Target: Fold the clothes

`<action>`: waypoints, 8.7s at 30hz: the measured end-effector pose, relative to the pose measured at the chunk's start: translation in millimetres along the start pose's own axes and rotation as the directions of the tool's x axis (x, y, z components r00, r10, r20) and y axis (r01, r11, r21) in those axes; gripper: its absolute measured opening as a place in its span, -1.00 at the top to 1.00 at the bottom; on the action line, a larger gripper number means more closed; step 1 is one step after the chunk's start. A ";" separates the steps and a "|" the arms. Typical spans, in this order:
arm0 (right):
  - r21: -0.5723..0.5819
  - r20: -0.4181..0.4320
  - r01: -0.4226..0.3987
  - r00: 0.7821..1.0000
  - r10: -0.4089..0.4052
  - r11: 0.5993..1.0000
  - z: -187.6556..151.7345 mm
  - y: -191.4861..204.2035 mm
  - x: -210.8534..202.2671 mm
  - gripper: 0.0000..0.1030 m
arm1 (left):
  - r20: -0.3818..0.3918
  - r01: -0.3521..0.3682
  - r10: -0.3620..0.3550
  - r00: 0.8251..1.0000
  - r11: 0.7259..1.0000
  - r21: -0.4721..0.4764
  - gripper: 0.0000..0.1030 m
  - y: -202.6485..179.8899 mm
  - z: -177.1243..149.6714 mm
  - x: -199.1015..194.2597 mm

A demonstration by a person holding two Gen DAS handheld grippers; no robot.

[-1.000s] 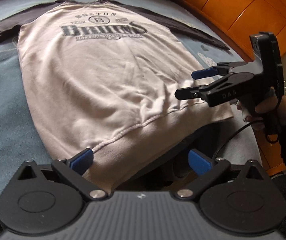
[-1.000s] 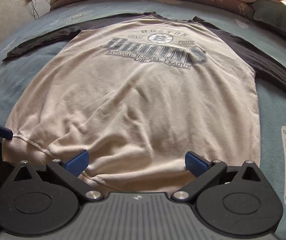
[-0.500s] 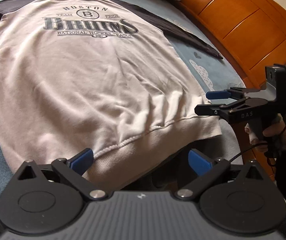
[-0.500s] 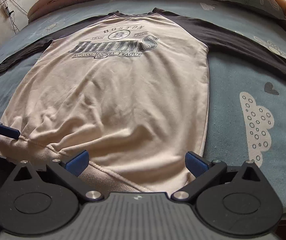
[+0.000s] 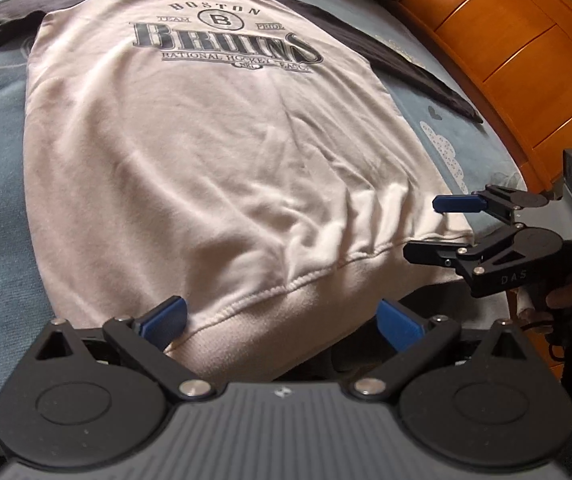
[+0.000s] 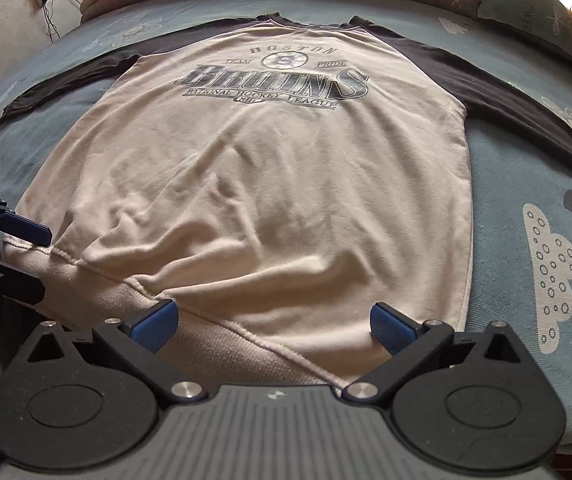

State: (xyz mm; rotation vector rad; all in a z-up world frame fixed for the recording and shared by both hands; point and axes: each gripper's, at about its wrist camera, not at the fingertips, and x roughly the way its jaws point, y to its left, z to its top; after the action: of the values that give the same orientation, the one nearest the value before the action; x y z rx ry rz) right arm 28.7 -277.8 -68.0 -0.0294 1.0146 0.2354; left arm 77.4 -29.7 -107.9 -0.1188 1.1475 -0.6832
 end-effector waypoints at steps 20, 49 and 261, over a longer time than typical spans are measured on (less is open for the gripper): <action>-0.023 0.039 0.061 0.997 -0.060 0.998 -15.9 7.6 10.8 -1.00 | 0.024 -0.011 0.011 1.000 1.000 -0.013 -0.95 13.2 32.5 12.2; -0.036 -0.027 0.146 0.989 -0.147 0.989 21.3 39.9 2.0 -1.00 | 0.366 0.005 0.167 0.916 0.905 -0.425 -0.95 198.8 74.9 -126.7; 0.253 0.156 -0.088 0.987 0.049 0.964 21.1 -68.7 -4.2 -1.00 | 0.139 -0.015 0.032 0.990 0.993 -0.117 -0.98 -1.1 215.7 77.5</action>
State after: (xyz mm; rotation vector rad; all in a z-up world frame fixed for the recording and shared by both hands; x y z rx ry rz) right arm 58.6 -342.7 -59.1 0.2583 0.8922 0.1643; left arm 282.3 -127.5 -76.9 -0.2480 1.0506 -0.5780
